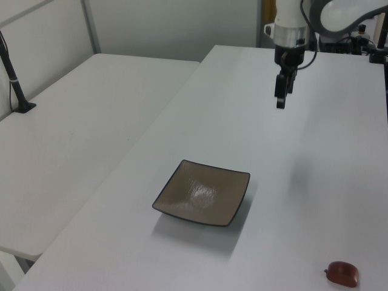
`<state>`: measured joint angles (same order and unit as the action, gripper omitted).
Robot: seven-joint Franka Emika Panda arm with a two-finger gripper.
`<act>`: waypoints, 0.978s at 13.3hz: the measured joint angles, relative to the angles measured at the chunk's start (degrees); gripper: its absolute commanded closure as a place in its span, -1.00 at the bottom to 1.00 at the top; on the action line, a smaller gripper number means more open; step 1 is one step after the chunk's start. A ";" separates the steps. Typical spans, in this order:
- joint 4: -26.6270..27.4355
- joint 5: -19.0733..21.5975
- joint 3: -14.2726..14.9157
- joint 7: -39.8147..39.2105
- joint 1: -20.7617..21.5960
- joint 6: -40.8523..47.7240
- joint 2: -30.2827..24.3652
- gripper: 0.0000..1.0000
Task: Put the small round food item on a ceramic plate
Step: 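Move the gripper toward the small reddish-brown food item, then lower the open gripper over the food item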
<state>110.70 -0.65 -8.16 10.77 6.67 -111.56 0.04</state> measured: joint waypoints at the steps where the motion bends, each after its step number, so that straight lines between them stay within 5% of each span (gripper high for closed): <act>1: 0.18 0.09 -3.18 2.93 0.27 0.00 0.35 -1.00; 7: 0.81 0.10 -19.56 16.74 0.75 -0.89 3.28 -1.00; 13: 0.97 3.76 -29.02 24.23 1.43 -6.24 3.96 -1.00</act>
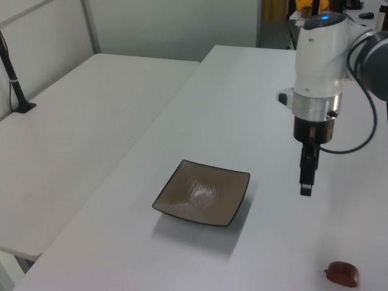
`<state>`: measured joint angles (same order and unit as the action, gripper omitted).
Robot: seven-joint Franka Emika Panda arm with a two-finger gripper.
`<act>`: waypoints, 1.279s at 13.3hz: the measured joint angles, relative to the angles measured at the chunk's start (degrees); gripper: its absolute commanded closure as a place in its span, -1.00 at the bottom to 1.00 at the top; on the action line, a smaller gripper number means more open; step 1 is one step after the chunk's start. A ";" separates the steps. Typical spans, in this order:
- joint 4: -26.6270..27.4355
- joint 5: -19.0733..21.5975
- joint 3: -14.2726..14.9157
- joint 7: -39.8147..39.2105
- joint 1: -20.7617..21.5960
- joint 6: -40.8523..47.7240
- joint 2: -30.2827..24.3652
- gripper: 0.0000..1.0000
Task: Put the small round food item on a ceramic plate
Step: 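Lower the open gripper over the food item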
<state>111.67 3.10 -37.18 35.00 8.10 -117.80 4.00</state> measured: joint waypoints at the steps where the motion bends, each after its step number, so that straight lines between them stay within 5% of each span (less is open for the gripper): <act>1: 0.04 0.35 -0.69 1.28 0.52 -0.95 0.14 -1.00; 12: 3.15 0.57 -1.82 7.17 12.35 -9.14 9.48 -1.00; 17: 3.13 -0.04 -1.51 7.17 13.17 -9.43 13.56 -1.00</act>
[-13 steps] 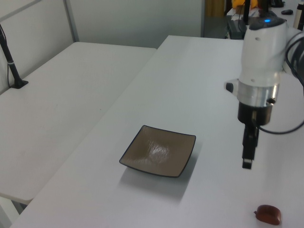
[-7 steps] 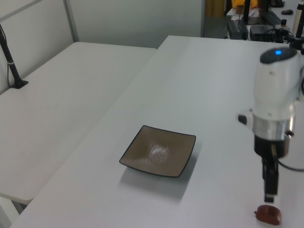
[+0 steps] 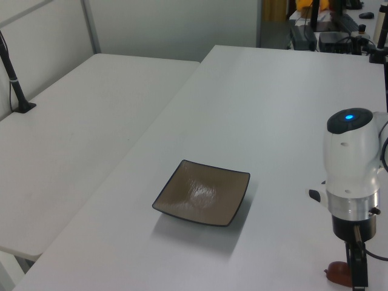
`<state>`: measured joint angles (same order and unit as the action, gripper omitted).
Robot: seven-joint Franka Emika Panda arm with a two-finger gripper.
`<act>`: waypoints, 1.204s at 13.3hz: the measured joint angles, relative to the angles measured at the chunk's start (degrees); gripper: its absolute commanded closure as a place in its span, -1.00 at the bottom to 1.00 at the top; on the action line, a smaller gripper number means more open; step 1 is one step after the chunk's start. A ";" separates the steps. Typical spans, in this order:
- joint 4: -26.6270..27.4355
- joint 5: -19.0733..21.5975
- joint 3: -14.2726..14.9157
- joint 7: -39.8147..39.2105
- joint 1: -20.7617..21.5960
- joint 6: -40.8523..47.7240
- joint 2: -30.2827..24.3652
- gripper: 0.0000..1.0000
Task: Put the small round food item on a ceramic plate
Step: 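Lower the open gripper over the food item, then close the gripper on the food item and lift it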
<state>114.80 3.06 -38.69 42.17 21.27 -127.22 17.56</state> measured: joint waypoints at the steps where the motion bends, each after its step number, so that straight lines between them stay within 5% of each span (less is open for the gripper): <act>1: -0.01 -0.49 0.28 0.00 -0.02 0.00 0.34 -1.00; 4: -0.10 -2.70 1.04 0.00 -0.07 0.00 1.29 -1.00; 6: -0.10 -3.93 1.42 0.00 -0.06 0.00 2.14 -0.81; 9: -0.10 -5.59 1.68 0.00 -0.06 -2.09 3.75 0.55; 10: -0.11 -6.02 1.68 0.00 -0.06 -2.47 4.17 0.73; 16: -0.48 -6.29 2.15 0.00 -0.10 -2.78 4.58 0.79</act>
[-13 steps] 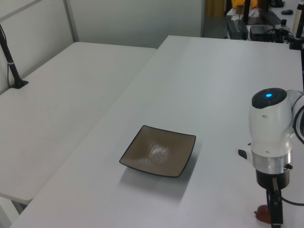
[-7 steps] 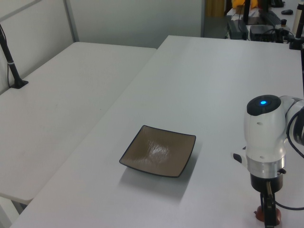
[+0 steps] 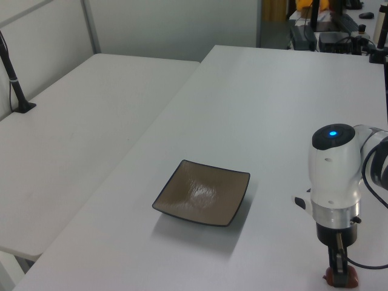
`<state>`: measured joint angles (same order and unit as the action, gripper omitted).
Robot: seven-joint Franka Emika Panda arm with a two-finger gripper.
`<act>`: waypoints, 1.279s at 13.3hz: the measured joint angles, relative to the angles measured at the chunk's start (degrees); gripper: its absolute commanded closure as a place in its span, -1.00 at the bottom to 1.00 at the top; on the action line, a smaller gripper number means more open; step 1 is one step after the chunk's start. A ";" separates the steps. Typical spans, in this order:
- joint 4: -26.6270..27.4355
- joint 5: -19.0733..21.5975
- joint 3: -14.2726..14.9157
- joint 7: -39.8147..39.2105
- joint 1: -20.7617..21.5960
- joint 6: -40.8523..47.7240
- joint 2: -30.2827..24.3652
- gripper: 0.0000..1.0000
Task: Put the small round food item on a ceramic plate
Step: 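Close the gripper on the food item and lift it, then carry the held food item over the brown square plate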
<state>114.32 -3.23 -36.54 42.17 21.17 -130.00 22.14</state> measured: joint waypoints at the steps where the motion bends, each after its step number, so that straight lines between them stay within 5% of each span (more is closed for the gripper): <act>1: -0.14 0.00 0.09 0.00 -0.02 0.00 -0.03 0.79; 9: -5.42 -1.42 2.34 0.00 -1.64 -0.07 -0.86 0.73; 17: -12.85 -5.52 9.04 2.46 -4.18 -6.73 0.39 0.64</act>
<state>101.47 -8.75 -27.49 44.62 16.99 -136.73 22.52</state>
